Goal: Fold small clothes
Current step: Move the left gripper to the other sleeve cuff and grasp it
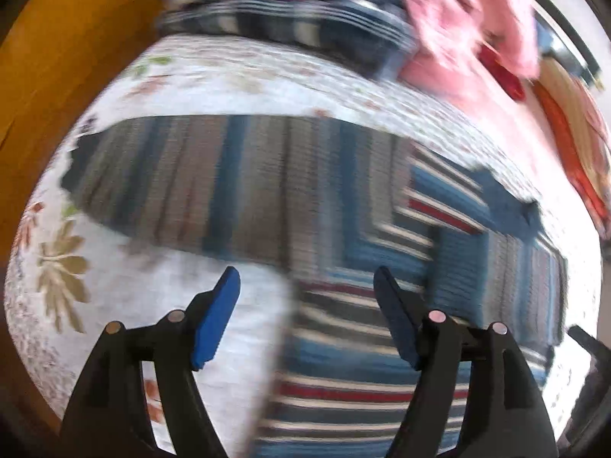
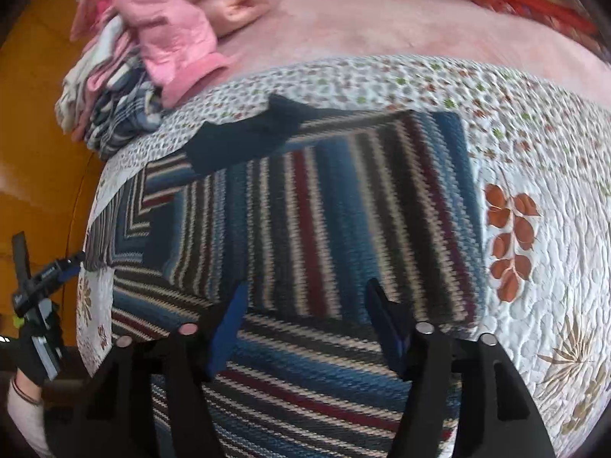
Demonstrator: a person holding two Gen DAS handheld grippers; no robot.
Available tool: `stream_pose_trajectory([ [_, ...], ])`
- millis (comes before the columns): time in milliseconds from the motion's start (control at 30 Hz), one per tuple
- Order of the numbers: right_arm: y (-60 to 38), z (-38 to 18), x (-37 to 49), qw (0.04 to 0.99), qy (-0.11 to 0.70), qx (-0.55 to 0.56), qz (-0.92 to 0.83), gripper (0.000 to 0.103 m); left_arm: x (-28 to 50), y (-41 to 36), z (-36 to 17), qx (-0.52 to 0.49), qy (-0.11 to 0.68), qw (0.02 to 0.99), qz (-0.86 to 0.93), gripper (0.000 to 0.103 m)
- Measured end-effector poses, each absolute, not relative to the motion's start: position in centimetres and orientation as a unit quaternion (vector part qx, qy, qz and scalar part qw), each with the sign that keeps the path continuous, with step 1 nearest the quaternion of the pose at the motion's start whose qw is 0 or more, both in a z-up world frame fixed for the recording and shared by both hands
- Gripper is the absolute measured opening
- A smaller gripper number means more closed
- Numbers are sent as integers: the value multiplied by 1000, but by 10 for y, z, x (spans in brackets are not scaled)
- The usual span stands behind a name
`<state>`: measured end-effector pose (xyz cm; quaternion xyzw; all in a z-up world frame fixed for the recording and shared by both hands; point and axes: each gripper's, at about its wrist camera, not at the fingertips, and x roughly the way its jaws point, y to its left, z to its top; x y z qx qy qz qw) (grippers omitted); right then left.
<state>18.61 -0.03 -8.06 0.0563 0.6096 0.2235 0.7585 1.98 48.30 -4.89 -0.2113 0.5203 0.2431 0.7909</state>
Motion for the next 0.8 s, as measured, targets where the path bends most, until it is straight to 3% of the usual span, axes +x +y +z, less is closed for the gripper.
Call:
stream_pose_trajectory([
  [200, 24, -84, 174, 771, 598, 3, 219, 70, -10, 564, -75, -286, 511, 750, 308, 73],
  [333, 27, -90, 171, 772, 598, -11, 218, 71, -29, 606, -85, -368, 464, 737, 325, 73],
  [800, 22, -108, 172, 774, 600, -45, 194, 71, -46, 664, -123, -471, 414, 696, 349, 76],
])
